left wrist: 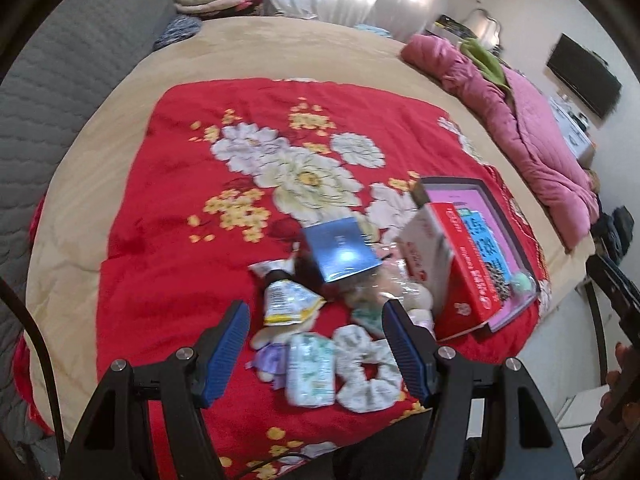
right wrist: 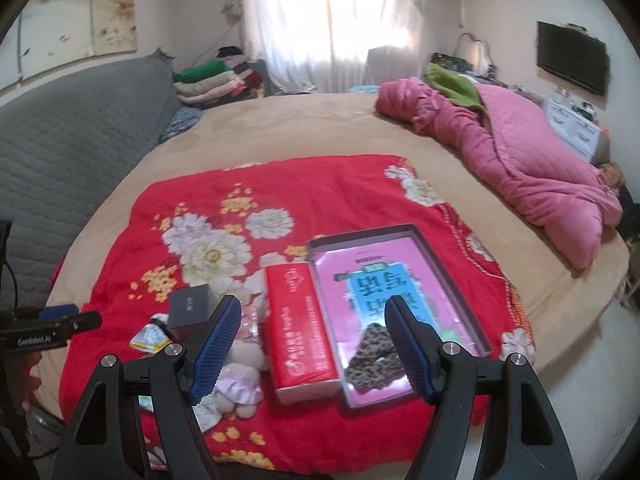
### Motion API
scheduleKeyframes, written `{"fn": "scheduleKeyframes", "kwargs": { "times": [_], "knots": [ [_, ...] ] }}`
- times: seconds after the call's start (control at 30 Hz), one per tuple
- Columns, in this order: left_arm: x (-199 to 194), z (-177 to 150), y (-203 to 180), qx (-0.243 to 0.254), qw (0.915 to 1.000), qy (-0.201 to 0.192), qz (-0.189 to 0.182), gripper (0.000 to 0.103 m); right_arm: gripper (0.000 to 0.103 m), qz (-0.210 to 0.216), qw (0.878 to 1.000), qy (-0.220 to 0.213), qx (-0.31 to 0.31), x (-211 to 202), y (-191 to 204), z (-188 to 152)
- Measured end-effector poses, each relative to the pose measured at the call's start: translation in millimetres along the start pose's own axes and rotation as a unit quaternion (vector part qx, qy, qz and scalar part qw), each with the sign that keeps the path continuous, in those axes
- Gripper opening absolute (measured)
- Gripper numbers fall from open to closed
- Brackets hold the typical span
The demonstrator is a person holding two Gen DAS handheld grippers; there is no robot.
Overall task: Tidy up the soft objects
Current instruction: 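Move both tools back over the remaining pile of items, then grasp the tissue pack with the left tool while the right tool grasps the plush bear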
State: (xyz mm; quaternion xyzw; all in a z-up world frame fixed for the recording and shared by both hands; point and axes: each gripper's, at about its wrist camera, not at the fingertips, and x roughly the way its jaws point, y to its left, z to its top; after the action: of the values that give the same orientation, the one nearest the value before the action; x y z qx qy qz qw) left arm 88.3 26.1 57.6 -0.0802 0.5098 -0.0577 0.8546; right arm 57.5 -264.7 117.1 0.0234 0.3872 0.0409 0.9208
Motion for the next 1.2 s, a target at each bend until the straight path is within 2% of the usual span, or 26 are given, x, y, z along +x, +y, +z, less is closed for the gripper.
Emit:
{"fn": "scheduleKeyframes", "kwargs": {
  "times": [0.27, 0.7, 1.1, 1.2],
  "knots": [
    [15.4, -18.7, 24.4, -0.014, 0.9996, 0.022, 0.009, 0.068, 0.075, 0.031, 0.999, 0.030, -0.029, 20.9, 36.2, -17.3],
    [65.6, -62.8, 20.9, 0.001, 0.9965, 0.082, 0.012, 0.068, 0.075, 0.045, 0.991, 0.120, -0.043, 76.6, 73.1, -74.9],
    [86.0, -71.0, 21.8, -0.004, 0.9949, 0.099, -0.020, 0.068, 0.075, 0.052, 0.978, 0.201, 0.036, 139.1, 66.7, -101.4],
    [89.9, -71.1, 20.7, -0.001, 0.9944, 0.102, -0.026, 0.065, 0.075, 0.053, 0.974, 0.213, 0.055, 151.4, 63.8, -103.7]
  ]
}}
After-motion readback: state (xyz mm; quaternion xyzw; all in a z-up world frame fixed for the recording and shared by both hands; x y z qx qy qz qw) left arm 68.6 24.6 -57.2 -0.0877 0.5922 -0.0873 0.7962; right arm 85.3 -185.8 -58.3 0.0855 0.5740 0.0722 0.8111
